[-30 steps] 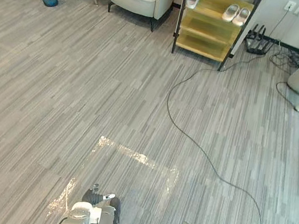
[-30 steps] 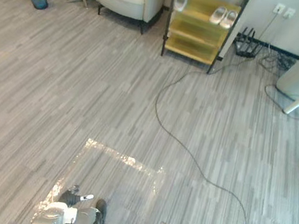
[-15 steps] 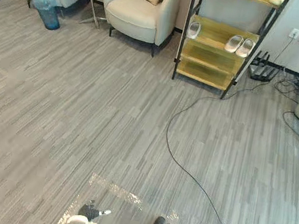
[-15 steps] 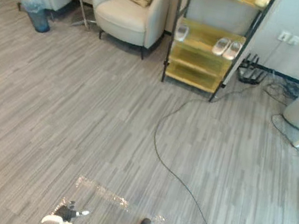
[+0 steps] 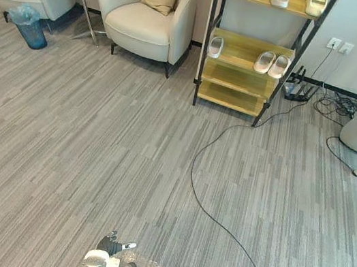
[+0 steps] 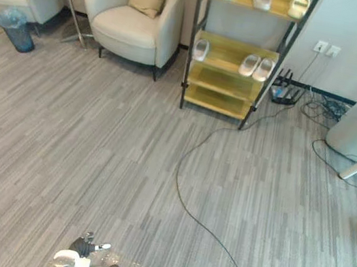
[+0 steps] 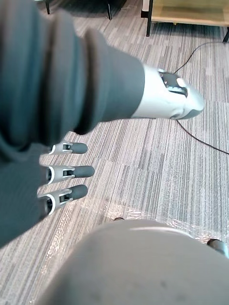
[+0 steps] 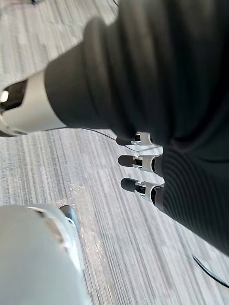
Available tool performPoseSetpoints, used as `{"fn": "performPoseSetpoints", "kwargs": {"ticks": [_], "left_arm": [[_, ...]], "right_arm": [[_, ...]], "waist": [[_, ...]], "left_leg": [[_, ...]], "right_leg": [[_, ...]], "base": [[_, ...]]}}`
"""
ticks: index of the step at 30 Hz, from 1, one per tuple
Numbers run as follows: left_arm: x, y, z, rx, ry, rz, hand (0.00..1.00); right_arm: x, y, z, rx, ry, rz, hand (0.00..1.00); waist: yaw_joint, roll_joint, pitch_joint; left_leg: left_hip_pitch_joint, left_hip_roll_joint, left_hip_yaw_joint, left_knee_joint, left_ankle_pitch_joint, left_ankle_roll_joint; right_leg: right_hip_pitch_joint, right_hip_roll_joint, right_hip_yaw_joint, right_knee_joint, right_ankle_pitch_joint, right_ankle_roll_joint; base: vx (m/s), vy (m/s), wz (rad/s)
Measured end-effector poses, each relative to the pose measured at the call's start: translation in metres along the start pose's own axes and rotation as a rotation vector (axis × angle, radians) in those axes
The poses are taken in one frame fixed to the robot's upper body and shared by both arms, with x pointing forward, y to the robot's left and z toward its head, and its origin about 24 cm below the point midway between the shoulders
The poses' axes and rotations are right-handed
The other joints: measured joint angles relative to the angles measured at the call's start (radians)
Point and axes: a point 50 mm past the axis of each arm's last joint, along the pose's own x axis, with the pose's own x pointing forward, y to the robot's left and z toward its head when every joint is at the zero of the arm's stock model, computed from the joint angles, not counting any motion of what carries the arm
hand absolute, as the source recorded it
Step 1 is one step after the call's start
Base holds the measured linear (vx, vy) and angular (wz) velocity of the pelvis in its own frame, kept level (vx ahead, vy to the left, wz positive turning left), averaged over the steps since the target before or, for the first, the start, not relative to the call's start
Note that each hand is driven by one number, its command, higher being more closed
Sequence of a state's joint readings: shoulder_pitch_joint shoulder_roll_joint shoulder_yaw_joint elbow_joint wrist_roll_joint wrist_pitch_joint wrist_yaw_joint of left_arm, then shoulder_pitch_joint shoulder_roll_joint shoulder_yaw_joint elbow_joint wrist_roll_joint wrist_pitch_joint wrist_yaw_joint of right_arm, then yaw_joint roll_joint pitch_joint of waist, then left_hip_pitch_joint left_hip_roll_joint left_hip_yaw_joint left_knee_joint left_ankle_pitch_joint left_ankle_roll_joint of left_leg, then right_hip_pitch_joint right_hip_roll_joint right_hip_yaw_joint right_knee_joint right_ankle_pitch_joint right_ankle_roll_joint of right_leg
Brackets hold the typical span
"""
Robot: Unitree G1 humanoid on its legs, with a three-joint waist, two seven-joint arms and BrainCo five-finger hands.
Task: Pick up cushions and gather them together orderly.
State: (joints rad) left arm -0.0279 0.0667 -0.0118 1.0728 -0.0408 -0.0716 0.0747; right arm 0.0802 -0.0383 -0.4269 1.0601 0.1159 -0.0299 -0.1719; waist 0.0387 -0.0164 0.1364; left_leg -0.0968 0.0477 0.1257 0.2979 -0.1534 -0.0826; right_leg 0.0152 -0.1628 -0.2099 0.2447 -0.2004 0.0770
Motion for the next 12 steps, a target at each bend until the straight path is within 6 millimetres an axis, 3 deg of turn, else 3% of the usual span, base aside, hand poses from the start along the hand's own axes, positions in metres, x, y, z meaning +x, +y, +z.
{"fn": "performPoseSetpoints", "kwargs": {"ticks": [5,12], "left_arm": [[-0.001,0.005,-0.007,0.029,0.020,0.005,0.00],[-0.003,0.004,-0.014,0.050,0.044,-0.001,0.00]], "right_arm": [[-0.001,-0.001,-0.007,-0.001,0.031,-0.002,0.00],[-0.001,-0.009,-0.015,0.025,0.066,-0.033,0.00]], "waist": [[0.000,0.002,-0.011],[-0.008,0.017,-0.024]], "left_leg": [[0.068,-0.024,0.002,-0.094,0.013,0.021],[0.107,-0.019,0.000,-0.164,0.042,0.029]], "right_leg": [[0.052,-0.011,0.002,-0.066,0.016,0.018],[0.092,0.011,0.004,-0.148,0.080,0.011]], "base": [[0.12,0.040,0.00],[0.03,-0.007,-0.05]]}}
